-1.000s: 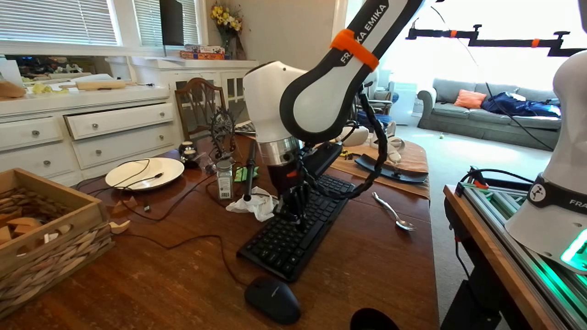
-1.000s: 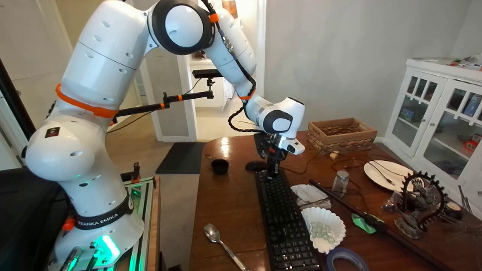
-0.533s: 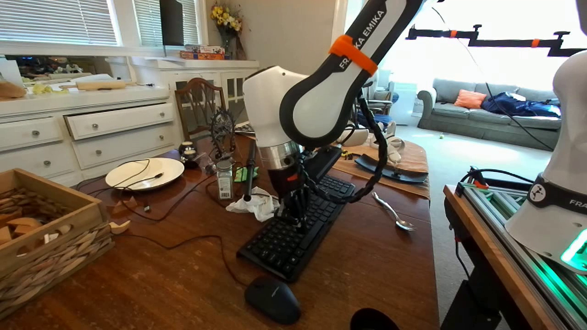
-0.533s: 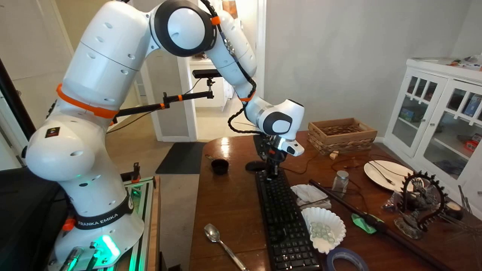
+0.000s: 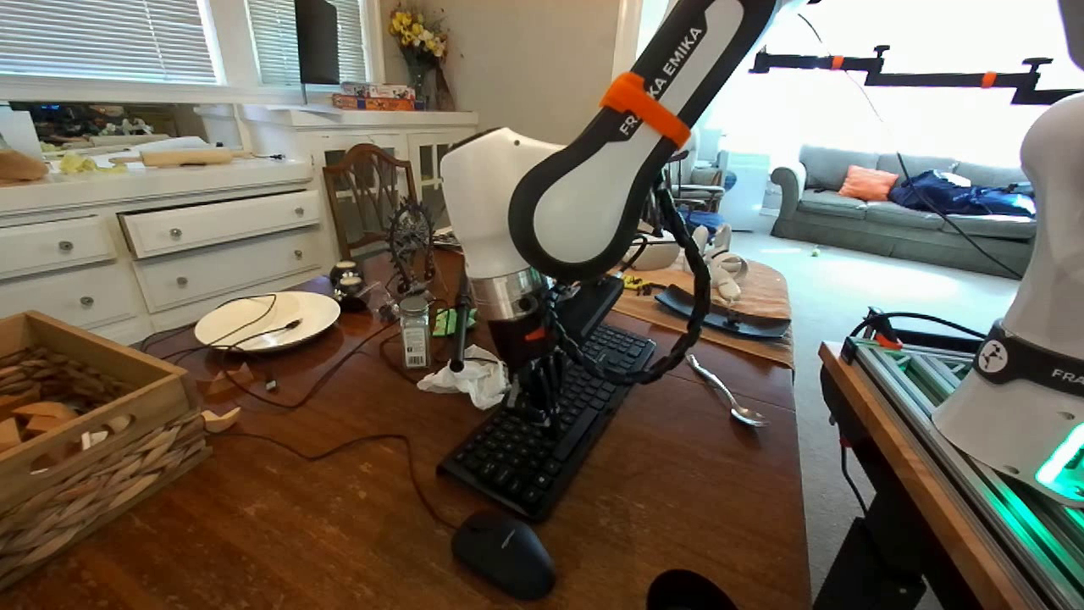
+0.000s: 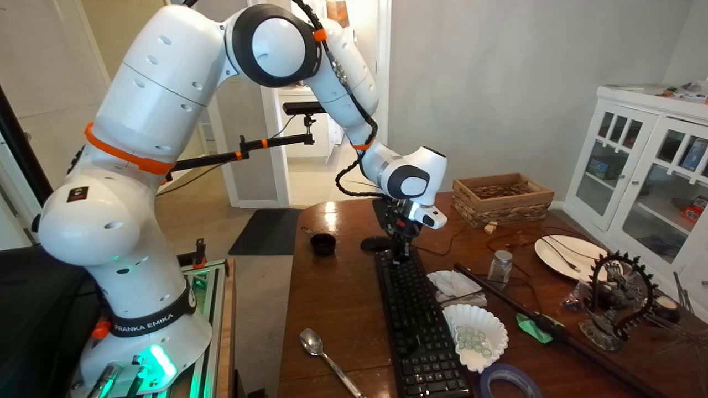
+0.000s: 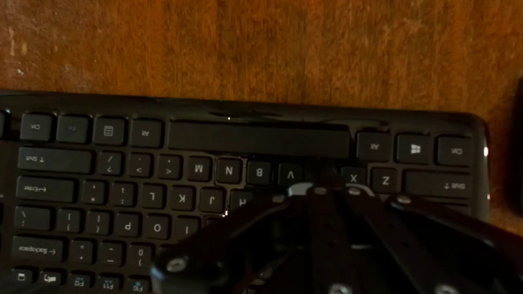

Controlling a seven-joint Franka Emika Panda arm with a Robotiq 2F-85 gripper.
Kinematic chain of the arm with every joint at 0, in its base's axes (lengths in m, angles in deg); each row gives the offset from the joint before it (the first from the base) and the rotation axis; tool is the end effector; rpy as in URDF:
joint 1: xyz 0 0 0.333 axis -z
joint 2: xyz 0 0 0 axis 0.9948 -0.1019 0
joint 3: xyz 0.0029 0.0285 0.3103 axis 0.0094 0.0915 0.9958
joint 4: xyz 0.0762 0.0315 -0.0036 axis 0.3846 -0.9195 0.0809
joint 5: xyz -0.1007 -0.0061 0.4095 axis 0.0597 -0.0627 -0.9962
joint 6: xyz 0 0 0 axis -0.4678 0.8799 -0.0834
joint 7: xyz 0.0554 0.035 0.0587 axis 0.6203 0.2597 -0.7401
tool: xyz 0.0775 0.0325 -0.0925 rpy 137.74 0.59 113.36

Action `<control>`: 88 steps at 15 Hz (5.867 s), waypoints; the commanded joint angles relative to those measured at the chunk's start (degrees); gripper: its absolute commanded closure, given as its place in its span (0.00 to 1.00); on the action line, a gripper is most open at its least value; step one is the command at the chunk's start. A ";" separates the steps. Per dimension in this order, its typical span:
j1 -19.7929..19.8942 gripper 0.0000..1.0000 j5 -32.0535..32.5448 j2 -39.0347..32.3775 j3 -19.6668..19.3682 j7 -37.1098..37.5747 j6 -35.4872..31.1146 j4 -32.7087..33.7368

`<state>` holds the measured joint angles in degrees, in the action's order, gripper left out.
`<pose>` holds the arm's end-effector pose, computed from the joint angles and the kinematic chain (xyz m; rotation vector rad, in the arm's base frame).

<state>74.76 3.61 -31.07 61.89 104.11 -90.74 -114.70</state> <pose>0.5900 0.1023 0.0906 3.0507 -0.3192 -0.4075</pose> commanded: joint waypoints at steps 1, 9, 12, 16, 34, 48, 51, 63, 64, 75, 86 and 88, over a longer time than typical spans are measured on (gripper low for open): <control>-0.18 1.00 0.12 -1.43 0.31 -1.57 0.69 1.55; -0.30 1.00 -0.03 -2.30 0.25 -1.69 0.96 2.30; -0.27 1.00 -0.04 -2.73 0.22 -1.74 1.11 2.59; 0.04 1.00 -0.29 -4.18 0.25 -2.01 1.61 3.73; 1.66 1.00 -1.43 3.64 -0.80 -0.02 2.03 -2.73; 5.50 1.00 -2.24 4.43 -2.17 -1.44 -0.66 -5.48; 5.43 1.00 -2.20 3.90 -2.18 -1.35 -1.42 -5.30; 6.16 1.00 -2.40 1.72 -2.25 -2.21 -3.73 -4.48; 6.19 1.00 -2.44 1.55 -2.22 -2.32 -3.70 -4.41; 6.28 1.00 -2.08 0.27 -2.12 -4.25 -4.94 -3.37; 6.19 1.00 -2.41 0.07 -1.96 -4.47 -4.26 -2.97; 6.59 1.00 -2.85 -0.83 -1.75 -4.81 -3.95 -2.46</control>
<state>80.66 2.23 -30.20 59.51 100.51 -94.76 -118.21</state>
